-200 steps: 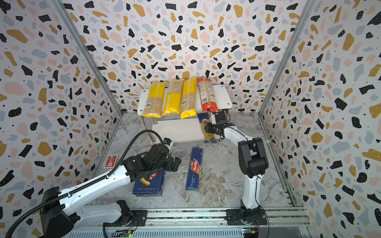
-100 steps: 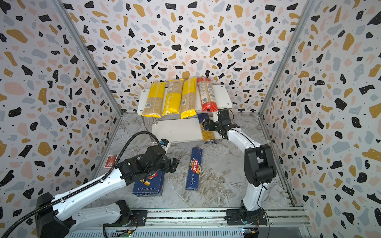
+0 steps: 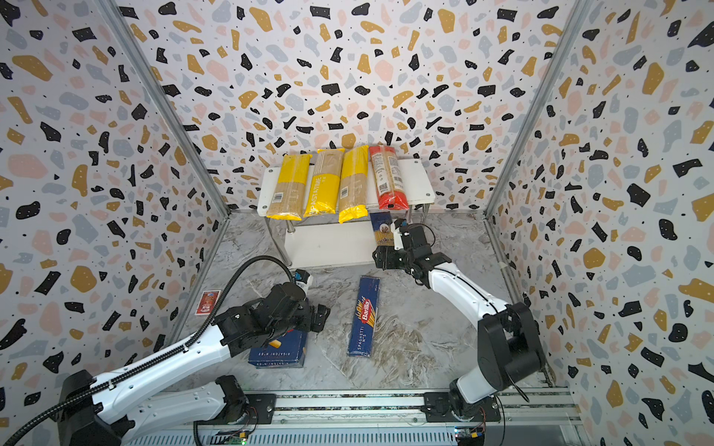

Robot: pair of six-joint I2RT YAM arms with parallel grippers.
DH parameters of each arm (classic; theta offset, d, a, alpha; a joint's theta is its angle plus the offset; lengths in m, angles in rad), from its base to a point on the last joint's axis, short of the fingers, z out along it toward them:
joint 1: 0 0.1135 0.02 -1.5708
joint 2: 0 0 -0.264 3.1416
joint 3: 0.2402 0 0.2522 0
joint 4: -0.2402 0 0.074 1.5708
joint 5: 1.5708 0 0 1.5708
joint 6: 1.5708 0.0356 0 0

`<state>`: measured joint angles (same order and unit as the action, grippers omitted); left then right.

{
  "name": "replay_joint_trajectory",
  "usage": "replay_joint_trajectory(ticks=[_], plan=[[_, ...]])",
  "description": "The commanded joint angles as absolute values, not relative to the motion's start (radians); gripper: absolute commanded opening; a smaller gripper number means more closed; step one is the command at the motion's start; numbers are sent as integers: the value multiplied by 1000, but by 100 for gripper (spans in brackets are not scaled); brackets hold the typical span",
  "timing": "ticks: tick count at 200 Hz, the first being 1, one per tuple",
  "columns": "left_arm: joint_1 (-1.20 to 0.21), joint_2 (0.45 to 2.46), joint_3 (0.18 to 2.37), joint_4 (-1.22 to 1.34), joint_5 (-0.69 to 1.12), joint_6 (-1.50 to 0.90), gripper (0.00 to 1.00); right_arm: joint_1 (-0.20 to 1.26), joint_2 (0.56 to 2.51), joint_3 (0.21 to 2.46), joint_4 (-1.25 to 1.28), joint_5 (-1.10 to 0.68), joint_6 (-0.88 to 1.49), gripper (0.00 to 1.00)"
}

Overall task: Arrange pasta packages on shelves
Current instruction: Pick up the pasta box from the center of the table.

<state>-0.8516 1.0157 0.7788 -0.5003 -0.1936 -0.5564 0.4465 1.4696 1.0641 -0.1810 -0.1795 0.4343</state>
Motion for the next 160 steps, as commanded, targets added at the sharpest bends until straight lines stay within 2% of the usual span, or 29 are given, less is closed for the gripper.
replay_joint_trajectory(ticks=[1,51,81,160], plan=[[-847,985,752,-487,-210,-580,99,501,1377,1009,-255,-106,494,99],[-846,1005,724,-449,-187,-600,99,722,1286,883,-307,6,627,99],[-846,967,716,-472,-204,-607,99,841,1296,845,-337,82,726,99],[-847,878,681,-489,-219,-636,99,941,1464,836,-350,103,829,99]])
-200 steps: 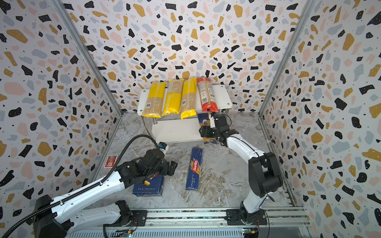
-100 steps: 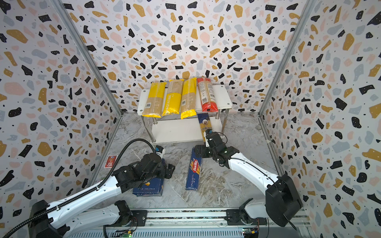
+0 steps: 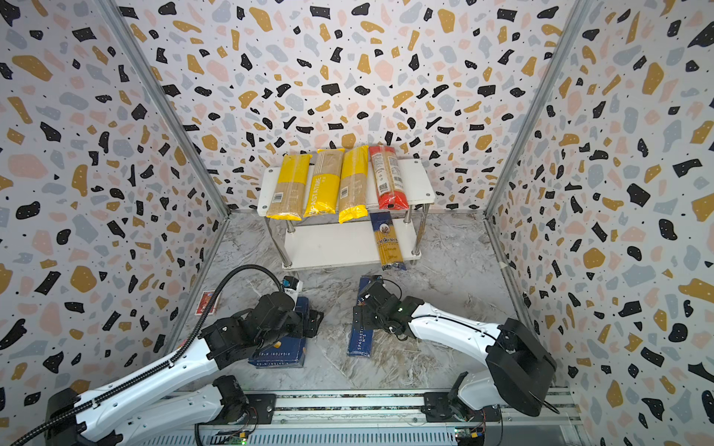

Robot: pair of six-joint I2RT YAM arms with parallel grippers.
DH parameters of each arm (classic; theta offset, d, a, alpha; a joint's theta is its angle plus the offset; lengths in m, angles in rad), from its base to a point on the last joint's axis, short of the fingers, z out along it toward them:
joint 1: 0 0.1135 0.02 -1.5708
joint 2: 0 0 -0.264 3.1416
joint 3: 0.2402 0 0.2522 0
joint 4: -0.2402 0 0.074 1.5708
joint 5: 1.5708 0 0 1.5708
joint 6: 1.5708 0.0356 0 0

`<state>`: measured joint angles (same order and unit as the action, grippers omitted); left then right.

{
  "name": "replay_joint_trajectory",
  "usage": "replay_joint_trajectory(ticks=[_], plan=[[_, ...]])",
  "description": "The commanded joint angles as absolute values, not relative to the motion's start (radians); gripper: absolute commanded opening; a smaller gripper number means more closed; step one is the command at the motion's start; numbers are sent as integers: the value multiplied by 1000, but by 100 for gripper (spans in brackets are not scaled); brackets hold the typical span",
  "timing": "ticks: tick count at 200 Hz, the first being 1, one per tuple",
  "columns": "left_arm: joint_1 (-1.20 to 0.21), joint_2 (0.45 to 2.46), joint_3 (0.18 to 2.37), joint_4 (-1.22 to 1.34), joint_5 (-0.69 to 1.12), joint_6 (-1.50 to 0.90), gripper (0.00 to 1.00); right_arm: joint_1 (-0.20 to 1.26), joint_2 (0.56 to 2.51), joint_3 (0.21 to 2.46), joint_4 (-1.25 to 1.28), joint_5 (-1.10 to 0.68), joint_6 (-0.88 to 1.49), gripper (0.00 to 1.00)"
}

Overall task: Arrange pasta packages on shelves
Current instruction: Pick up the pasta box from the center of the table.

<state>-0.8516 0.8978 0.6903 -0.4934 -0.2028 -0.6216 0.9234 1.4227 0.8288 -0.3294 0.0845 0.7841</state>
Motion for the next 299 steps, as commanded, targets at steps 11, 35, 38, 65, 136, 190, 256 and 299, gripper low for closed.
replay_joint_trajectory(ticks=[11,35,38,65,136,190,256,299], plan=[[-847,870,677,-490,-217,-637,99,948,1493,848,-353,102,832,99],[-847,859,675,-493,-221,-642,99,973,1537,871,-352,104,840,99],[-847,858,675,-493,-222,-642,100,975,1541,874,-353,104,839,99],[-847,852,680,-498,-225,-644,100,979,1575,888,-353,101,843,99],[-847,856,674,-491,-230,-649,99,1017,1530,900,-385,119,880,99],[-847,861,679,-494,-233,-645,99,1026,1493,908,-391,135,897,99],[-846,838,678,-495,-228,-641,100,1029,1667,955,-408,123,915,99],[-847,828,678,-493,-223,-637,100,1029,1700,954,-458,154,927,100]])
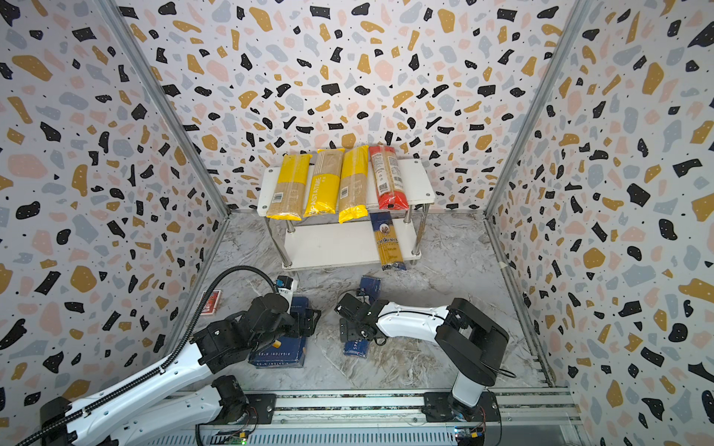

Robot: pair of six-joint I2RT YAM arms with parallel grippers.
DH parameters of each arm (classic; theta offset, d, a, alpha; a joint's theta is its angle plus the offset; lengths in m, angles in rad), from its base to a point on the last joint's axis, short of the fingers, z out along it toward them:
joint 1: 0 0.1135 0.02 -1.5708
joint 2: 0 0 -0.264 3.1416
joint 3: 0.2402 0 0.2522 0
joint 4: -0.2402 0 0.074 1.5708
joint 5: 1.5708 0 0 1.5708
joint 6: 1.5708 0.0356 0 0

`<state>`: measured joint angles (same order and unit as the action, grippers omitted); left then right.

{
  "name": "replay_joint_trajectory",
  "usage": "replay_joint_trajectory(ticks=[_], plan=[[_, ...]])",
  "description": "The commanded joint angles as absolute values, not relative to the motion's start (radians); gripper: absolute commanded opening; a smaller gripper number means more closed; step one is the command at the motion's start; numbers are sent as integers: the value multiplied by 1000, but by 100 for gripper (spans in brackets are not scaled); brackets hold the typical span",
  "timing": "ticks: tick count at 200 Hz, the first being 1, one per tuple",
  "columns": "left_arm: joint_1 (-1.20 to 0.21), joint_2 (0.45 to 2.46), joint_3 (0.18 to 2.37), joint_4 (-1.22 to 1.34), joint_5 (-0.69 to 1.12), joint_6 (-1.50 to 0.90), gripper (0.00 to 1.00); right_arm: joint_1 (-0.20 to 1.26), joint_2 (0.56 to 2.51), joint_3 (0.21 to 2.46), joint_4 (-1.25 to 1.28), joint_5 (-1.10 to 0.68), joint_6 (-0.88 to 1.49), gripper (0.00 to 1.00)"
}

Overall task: Arrange pasta packages on shelves
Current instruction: Pick up the pasta box from the center of the table.

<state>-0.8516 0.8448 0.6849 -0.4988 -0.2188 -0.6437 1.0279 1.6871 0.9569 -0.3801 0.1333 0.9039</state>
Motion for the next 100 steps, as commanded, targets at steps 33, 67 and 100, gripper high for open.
replay_joint_trajectory(ticks=[33,67,100], plan=[[-847,830,678,-485,-219,-634,100,1029,1645,902,-456,161,925,90],[-846,838,676,-476,-220,-636,100,1030,1614,861,-459,157,909,63],[-847,853,678,-472,-221,-637,100,1028,1593,859,-457,144,873,36]])
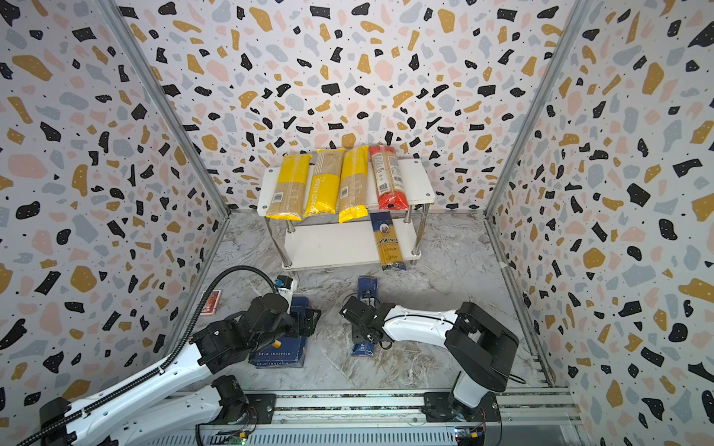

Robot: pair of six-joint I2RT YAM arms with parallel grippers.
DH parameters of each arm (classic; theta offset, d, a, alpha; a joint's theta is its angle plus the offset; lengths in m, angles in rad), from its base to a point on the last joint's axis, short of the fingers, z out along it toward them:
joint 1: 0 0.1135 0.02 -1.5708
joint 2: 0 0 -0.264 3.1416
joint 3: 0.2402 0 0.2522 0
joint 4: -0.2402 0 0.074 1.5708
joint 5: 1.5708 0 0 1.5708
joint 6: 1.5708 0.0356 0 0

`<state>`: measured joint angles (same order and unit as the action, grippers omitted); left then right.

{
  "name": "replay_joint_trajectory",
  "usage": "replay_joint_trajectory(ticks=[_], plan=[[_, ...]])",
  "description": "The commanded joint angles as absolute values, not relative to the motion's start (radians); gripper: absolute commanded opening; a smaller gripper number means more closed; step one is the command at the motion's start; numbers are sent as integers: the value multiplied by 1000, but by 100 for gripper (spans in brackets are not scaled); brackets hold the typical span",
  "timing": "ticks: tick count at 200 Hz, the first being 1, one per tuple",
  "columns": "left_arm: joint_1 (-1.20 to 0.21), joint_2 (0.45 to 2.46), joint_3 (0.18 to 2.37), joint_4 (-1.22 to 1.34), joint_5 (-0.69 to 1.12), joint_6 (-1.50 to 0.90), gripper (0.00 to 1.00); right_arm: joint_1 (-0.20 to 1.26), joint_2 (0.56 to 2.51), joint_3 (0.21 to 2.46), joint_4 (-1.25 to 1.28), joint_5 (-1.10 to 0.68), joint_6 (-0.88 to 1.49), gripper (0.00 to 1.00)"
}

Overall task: Arrange pasta packages on shelves
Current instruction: Pick up the pasta box from the center of the table.

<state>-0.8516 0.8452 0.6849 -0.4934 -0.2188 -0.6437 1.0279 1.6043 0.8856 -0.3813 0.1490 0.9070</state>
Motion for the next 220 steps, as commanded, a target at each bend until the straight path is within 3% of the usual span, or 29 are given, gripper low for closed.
replay_joint_trajectory(ticks=[1,139,220], plan=[[-846,853,678,-472,-221,-637,100,1029,1592,859,-457,142,871,35],[-846,936,752,-477,-249,-637,100,1027,1209,841,-494,126,794,34],[-847,963,783,-491,-265,-638,99,987,1184,880,-469,101,743,33]])
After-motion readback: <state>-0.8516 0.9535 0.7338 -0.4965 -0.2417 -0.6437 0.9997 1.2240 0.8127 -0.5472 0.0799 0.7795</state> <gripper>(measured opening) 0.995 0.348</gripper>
